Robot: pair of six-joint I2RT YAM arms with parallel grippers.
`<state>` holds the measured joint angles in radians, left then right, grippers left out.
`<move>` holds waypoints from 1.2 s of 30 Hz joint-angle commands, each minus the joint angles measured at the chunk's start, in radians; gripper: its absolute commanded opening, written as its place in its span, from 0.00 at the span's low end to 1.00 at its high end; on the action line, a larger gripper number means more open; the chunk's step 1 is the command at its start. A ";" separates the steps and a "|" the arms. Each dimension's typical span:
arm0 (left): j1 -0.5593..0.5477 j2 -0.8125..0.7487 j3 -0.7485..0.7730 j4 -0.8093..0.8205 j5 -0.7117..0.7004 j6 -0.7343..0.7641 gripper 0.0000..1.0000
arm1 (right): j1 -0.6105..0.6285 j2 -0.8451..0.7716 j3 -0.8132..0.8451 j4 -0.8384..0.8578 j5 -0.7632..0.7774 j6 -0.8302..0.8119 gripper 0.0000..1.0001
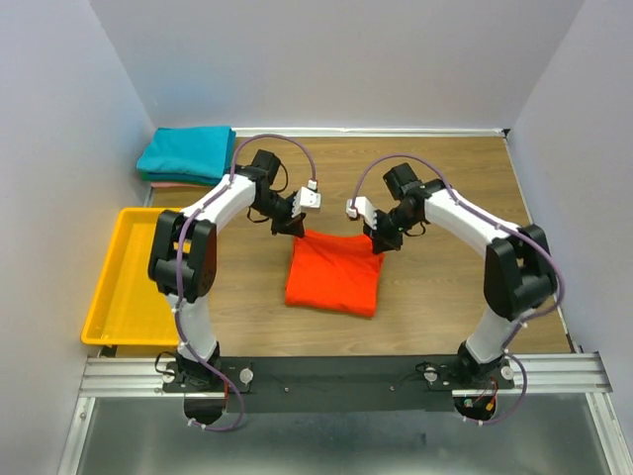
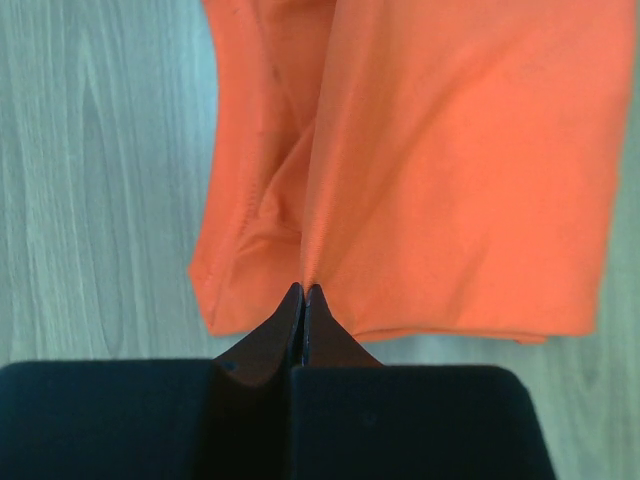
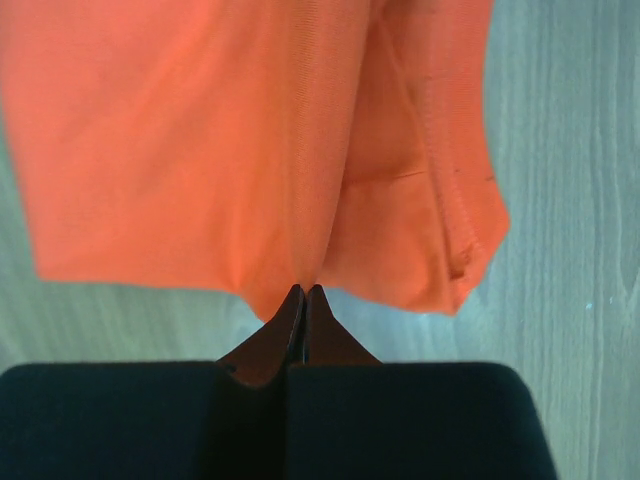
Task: Fold and stack the t-shirts
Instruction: Fold the tshirt
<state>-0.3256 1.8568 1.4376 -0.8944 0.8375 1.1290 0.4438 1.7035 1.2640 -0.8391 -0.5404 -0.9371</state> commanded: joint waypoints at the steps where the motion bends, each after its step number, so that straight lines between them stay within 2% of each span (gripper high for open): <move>1: 0.034 0.103 0.043 0.035 0.009 0.006 0.00 | -0.033 0.123 0.069 0.038 -0.047 -0.013 0.01; 9: 0.034 0.162 -0.022 0.113 -0.038 -0.011 0.00 | -0.033 0.262 0.074 0.089 -0.049 0.049 0.01; 12: 0.030 0.154 -0.071 0.126 -0.034 -0.023 0.00 | -0.033 0.255 0.026 0.095 -0.055 0.069 0.00; 18: 0.007 0.033 -0.212 0.104 -0.009 0.009 0.00 | -0.020 0.157 -0.072 0.090 -0.075 0.095 0.01; 21: 0.007 -0.037 -0.264 0.077 0.024 0.029 0.03 | -0.011 0.078 -0.095 0.004 -0.130 0.118 0.26; 23: 0.010 -0.094 -0.273 0.065 0.050 0.034 0.20 | -0.010 0.035 -0.071 -0.052 -0.182 0.170 0.41; 24: 0.010 -0.129 -0.266 0.061 0.067 0.034 0.32 | -0.010 0.025 -0.039 -0.063 -0.193 0.238 0.44; 25: 0.008 -0.146 -0.257 0.058 0.075 0.035 0.36 | -0.014 0.013 -0.022 -0.069 -0.207 0.273 0.49; 26: 0.007 -0.159 -0.247 0.060 0.083 0.028 0.40 | -0.020 0.012 -0.002 -0.074 -0.217 0.302 0.50; 28: -0.010 -0.169 -0.203 0.071 0.094 0.005 0.45 | -0.040 0.024 0.041 -0.071 -0.245 0.386 0.50; 30: -0.032 -0.145 -0.159 0.077 0.098 -0.011 0.46 | -0.068 0.102 0.129 -0.069 -0.300 0.461 0.49; 33: -0.084 -0.108 -0.129 0.097 0.103 -0.035 0.46 | -0.083 0.244 0.260 -0.058 -0.354 0.533 0.41; 36: -0.134 -0.068 -0.120 0.135 0.104 -0.080 0.47 | -0.083 0.355 0.348 -0.016 -0.392 0.663 0.25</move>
<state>-0.4015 1.7363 1.3048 -0.7959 0.8925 1.1053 0.3683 1.9354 1.5433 -0.8818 -0.8337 -0.4706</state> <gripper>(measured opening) 0.463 0.330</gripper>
